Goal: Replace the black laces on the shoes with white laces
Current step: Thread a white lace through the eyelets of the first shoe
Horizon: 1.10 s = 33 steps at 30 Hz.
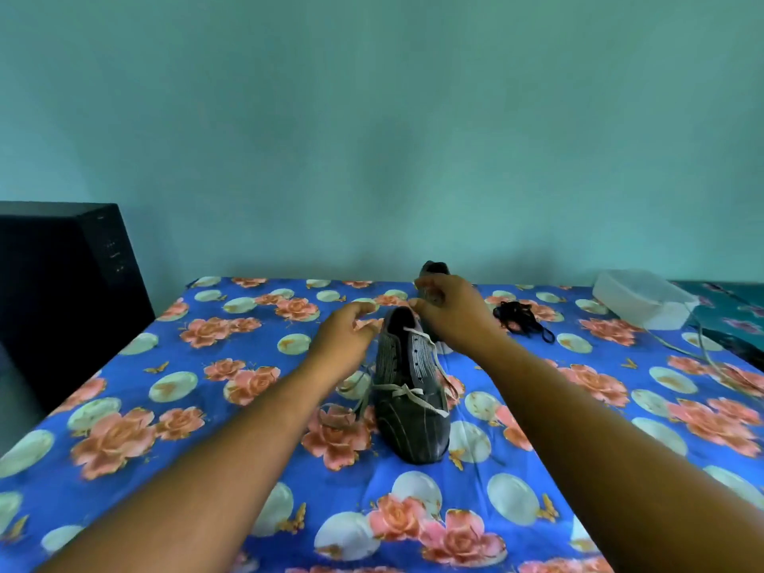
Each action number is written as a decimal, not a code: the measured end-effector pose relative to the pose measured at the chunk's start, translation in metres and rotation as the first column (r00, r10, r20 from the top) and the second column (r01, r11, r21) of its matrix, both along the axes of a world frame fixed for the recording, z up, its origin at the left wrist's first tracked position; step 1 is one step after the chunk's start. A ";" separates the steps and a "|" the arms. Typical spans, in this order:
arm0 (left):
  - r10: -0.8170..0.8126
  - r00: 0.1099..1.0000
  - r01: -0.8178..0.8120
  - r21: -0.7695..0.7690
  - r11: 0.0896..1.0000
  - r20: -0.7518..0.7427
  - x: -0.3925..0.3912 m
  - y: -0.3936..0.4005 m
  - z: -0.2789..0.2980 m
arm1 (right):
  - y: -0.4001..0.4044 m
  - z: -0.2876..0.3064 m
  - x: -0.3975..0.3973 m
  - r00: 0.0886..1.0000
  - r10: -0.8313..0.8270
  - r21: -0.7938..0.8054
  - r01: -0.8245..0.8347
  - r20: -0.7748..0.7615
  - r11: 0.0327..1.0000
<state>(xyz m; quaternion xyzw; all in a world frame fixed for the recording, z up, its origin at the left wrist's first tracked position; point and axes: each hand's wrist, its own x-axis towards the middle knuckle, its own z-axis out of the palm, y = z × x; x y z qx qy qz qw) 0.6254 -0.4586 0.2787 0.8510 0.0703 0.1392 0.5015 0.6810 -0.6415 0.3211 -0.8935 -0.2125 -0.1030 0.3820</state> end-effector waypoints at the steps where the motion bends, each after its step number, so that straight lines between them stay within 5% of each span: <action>1: -0.016 1.000 0.016 0.064 0.998 -0.004 -0.007 0.000 -0.011 | -0.004 -0.009 -0.009 0.999 0.006 -0.055 -0.004 0.051 0.998; 6: -0.126 0.988 0.094 0.307 0.947 0.086 -0.049 -0.005 -0.055 | -0.021 -0.060 -0.051 0.982 0.160 -0.346 -0.118 0.097 0.931; 9: -0.170 0.969 0.084 0.412 0.907 0.176 -0.055 -0.011 -0.070 | -0.029 -0.081 -0.055 0.974 0.200 -0.372 -0.146 0.111 0.917; 13: -0.099 0.970 0.026 0.314 0.949 0.221 -0.049 -0.014 -0.079 | -0.036 -0.090 -0.051 0.967 0.192 -0.310 -0.133 0.167 0.941; 19: -0.034 0.988 0.014 0.130 0.991 0.151 -0.044 -0.009 -0.083 | -0.047 -0.087 -0.024 0.994 0.100 -0.178 -0.092 0.034 0.980; 24: -0.015 0.977 -0.045 0.277 0.960 0.212 -0.041 -0.005 -0.091 | -0.043 -0.093 -0.018 0.980 0.032 -0.344 0.038 0.195 0.938; 27: -0.101 0.964 0.006 0.357 0.934 0.247 -0.045 -0.006 -0.095 | -0.039 -0.094 -0.030 0.935 0.124 -0.309 -0.017 0.332 0.951; 33: -0.182 0.949 0.079 0.369 0.926 0.256 -0.046 -0.010 -0.106 | -0.032 -0.099 -0.040 0.928 0.249 -0.420 -0.115 0.279 0.900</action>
